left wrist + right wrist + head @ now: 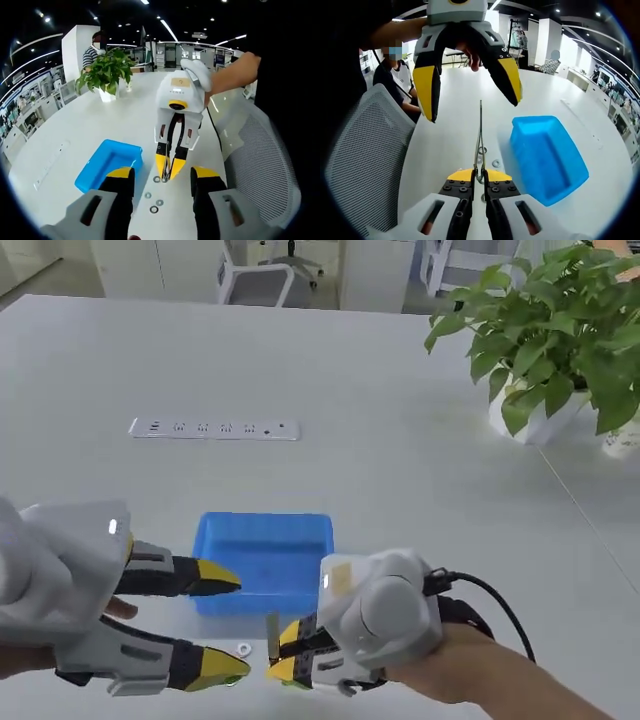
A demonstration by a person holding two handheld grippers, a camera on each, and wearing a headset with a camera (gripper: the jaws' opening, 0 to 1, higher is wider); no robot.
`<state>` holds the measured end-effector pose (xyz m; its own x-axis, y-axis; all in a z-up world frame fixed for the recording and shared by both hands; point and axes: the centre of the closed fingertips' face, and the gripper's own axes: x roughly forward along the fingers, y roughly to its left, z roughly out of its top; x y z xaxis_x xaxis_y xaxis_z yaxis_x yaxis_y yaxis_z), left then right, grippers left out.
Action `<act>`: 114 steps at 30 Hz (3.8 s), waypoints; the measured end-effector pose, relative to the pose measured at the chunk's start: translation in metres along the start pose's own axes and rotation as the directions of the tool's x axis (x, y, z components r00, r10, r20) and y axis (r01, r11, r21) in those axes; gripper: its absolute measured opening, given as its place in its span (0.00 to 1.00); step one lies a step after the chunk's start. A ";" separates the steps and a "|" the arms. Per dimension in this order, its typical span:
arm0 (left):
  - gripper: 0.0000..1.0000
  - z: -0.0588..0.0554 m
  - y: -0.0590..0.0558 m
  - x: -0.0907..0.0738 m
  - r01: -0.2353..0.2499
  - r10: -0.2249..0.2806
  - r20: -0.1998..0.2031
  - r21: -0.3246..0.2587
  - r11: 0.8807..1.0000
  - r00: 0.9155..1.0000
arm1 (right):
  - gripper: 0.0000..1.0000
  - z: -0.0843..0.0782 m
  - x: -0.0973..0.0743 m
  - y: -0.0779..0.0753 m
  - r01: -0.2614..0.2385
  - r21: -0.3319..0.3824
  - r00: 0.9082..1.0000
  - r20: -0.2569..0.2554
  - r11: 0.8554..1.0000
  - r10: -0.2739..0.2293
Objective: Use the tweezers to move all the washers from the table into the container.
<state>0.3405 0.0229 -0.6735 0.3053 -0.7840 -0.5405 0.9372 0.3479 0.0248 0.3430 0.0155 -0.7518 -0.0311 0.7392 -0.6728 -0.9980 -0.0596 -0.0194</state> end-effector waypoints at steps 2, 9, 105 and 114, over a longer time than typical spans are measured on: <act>0.52 0.000 0.000 -0.002 -0.012 0.013 0.013 -0.015 1.000 1.000 | 0.08 0.002 -0.002 -0.002 0.003 -0.005 1.000 0.000 1.000 -0.003; 0.62 -0.007 0.002 -0.011 -0.073 0.076 0.039 -0.066 0.995 0.996 | 0.08 0.014 -0.013 -0.010 0.009 -0.012 1.000 0.013 1.000 -0.009; 0.63 -0.012 0.072 0.022 -0.084 0.086 0.028 -0.072 0.994 0.996 | 0.09 -0.013 0.030 -0.115 0.020 -0.029 1.000 -0.022 0.999 -0.020; 0.53 -0.006 0.087 0.031 -0.082 0.084 0.026 -0.046 0.996 0.996 | 0.09 -0.014 0.031 -0.116 0.025 -0.025 1.000 -0.017 0.999 -0.025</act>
<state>0.4306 0.0314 -0.6930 0.3869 -0.7653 -0.5144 0.9001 0.4346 0.0304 0.4589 0.0359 -0.7811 -0.0049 0.7292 -0.6843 -0.9968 -0.0581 -0.0548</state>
